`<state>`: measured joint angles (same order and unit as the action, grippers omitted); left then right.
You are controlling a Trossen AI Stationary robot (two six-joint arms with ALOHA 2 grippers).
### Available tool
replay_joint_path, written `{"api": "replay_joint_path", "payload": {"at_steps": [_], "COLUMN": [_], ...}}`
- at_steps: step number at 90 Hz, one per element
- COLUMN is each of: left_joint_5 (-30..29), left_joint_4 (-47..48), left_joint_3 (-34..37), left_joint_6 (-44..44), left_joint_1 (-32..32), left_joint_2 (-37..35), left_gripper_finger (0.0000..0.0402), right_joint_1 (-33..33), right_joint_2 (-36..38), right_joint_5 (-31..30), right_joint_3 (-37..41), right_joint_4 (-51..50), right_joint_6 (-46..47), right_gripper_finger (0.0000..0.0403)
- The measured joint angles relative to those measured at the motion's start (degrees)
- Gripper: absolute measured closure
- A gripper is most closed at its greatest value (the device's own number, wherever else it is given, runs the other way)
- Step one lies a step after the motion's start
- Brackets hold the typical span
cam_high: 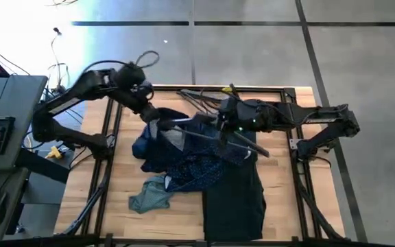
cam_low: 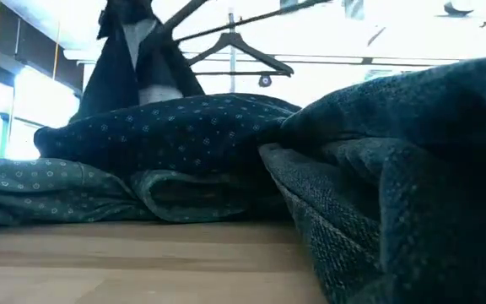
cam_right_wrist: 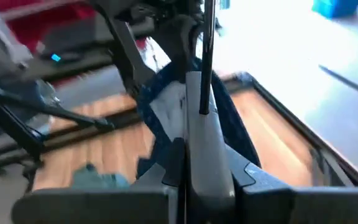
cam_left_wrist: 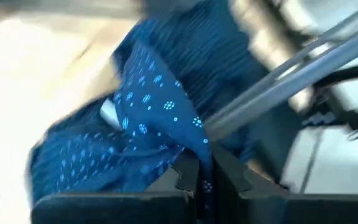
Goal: Hang clothes
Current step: Insert the hanger into the blue polo shirt
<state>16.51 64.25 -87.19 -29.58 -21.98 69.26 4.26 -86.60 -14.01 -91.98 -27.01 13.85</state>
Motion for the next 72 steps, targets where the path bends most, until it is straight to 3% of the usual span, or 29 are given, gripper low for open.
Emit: {"api": "replay_joint_path", "payload": {"at_steps": [11,25,36,48,61,72], "left_joint_5": [-3.6,-7.7,-11.8,-12.4,-12.6,-8.9], "left_joint_4": [-5.0,-9.5,-16.4,-22.6,-20.2,-18.5], "left_joint_3": [-2.2,-5.1,-6.0,-6.0,-6.0,-6.0], "left_joint_6": [-2.0,-4.7,-5.3,-2.1,1.9,5.4], "left_joint_1": [3.6,8.6,13.9,18.1,20.4,21.2], "left_joint_2": [0.4,1.8,3.3,5.5,6.6,6.2], "left_gripper_finger": [0.0401,0.0401,0.0401,0.0401,0.0401,0.0388], "right_joint_1": [-1.9,-2.9,-3.5,-3.0,-1.5,0.2], "right_joint_2": [-2.2,-5.0,-7.4,-10.0,-10.0,-8.8], "right_joint_5": [2.3,-6.7,-8.1,-11.9,-17.1,-19.9], "right_joint_3": [0.0,0.0,0.0,0.0,0.0,0.0], "right_joint_4": [2.7,2.7,8.0,15.2,19.3,19.1], "right_joint_6": [-1.0,2.5,2.5,0.6,-1.3,-3.4], "right_gripper_finger": [0.0378,0.0378,0.0378,0.0378,0.0378,0.0378]}}
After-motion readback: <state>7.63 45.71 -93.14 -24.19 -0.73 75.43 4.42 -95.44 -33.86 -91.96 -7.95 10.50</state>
